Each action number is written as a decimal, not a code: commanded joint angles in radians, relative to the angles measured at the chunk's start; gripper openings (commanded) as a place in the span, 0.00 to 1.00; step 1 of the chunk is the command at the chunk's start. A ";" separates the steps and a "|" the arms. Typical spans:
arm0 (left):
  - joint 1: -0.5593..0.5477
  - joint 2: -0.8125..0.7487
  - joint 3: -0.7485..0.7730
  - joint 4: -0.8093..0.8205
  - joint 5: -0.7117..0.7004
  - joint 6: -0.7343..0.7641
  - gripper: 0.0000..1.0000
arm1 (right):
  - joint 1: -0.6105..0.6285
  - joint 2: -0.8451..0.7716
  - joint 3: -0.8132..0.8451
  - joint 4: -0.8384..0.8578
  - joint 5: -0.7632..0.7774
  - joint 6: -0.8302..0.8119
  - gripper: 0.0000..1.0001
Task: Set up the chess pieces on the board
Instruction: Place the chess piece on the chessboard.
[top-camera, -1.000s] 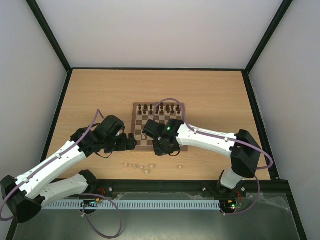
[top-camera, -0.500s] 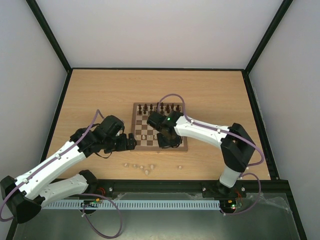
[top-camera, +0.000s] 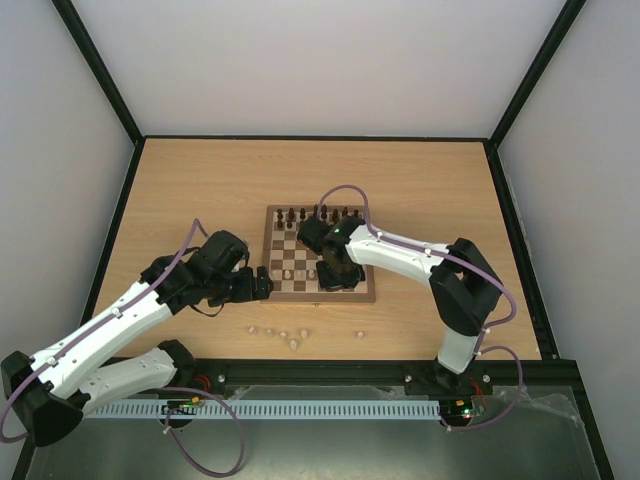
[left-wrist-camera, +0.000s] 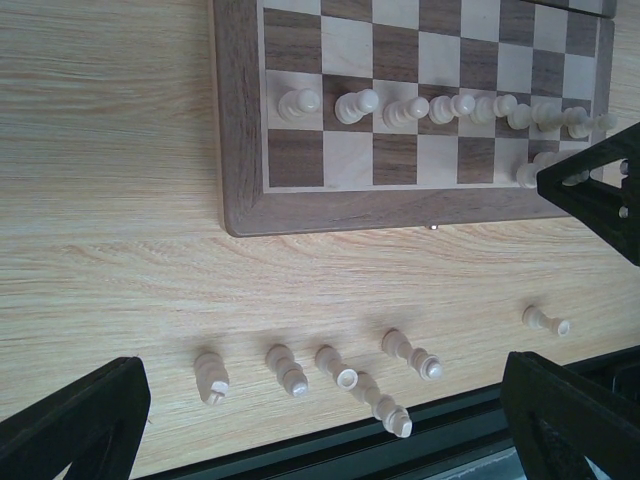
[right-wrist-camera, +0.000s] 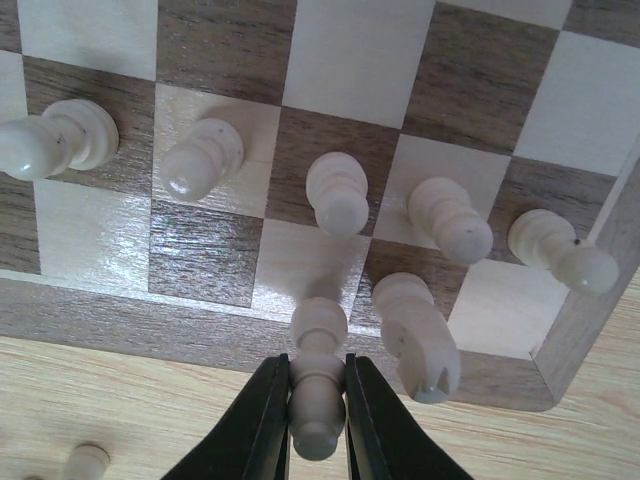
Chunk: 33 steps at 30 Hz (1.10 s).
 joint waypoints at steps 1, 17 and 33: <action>0.007 0.010 0.007 -0.017 -0.007 0.004 0.99 | -0.009 0.023 0.024 -0.021 -0.007 -0.025 0.14; 0.010 0.022 0.006 -0.009 -0.004 0.013 0.99 | -0.015 0.035 0.024 -0.003 -0.009 -0.030 0.21; 0.013 0.031 0.026 -0.021 -0.014 0.014 0.99 | 0.065 -0.124 0.156 -0.127 -0.040 0.012 0.43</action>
